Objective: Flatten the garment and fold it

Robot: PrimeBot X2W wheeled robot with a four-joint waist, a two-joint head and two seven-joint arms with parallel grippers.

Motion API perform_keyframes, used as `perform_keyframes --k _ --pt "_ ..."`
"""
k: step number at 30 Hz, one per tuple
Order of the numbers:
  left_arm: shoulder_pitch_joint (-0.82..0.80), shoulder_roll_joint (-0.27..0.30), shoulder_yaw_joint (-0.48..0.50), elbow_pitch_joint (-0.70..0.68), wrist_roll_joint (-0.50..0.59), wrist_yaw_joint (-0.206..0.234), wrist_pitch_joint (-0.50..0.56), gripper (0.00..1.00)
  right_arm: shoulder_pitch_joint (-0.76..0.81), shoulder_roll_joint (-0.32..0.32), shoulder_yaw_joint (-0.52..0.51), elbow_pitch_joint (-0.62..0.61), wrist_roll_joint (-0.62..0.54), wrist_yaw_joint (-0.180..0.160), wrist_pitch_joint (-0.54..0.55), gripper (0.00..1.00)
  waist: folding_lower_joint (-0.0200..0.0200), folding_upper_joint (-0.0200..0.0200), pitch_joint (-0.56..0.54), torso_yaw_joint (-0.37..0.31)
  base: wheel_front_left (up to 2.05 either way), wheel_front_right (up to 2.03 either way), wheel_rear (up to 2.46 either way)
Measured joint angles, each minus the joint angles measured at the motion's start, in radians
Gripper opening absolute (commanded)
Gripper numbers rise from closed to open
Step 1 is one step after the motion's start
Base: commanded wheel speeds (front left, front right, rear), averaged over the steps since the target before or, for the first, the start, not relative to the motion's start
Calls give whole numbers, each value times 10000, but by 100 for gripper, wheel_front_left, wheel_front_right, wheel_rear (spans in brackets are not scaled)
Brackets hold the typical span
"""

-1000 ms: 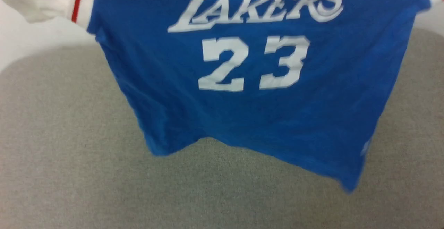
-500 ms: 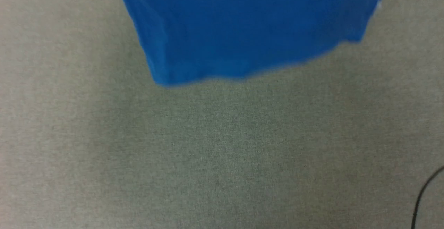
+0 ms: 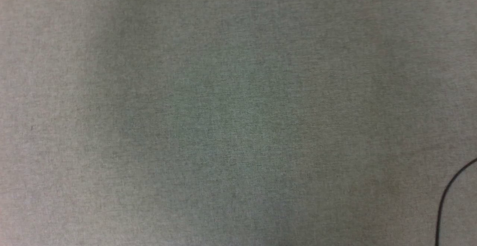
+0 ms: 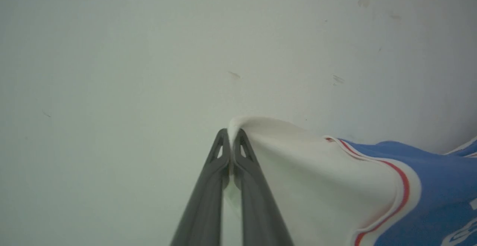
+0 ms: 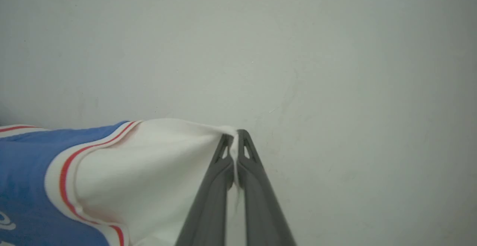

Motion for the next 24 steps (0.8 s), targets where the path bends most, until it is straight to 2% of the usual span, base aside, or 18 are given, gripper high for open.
perform_keyframes --k 5,9,14,18,24 --pt "998 -357 -222 545 -184 -84 -291 0 621 276 293 589 447 0 -541 0 -2 0 -42 133 0 0 0" --pt "2935 -727 -560 911 -529 -82 -410 0 2038 414 763 800 920 0 -846 0 -2 0 -395 200 0 0 0" --pt "5594 -775 -1081 995 -744 -86 -485 0 4203 426 1557 387 1814 2 -938 0 -4 0 -1087 249 0 0 0" --pt "7553 -589 -1404 395 -1047 -65 -339 0 6177 -2 2013 -564 2502 0 -807 0 -5 0 -1766 292 0 0 0" --pt "10313 320 -1643 -1335 -1547 516 349 0 9252 -963 1779 -2230 3336 0 -242 0 -6 0 -2831 362 0 0 0"
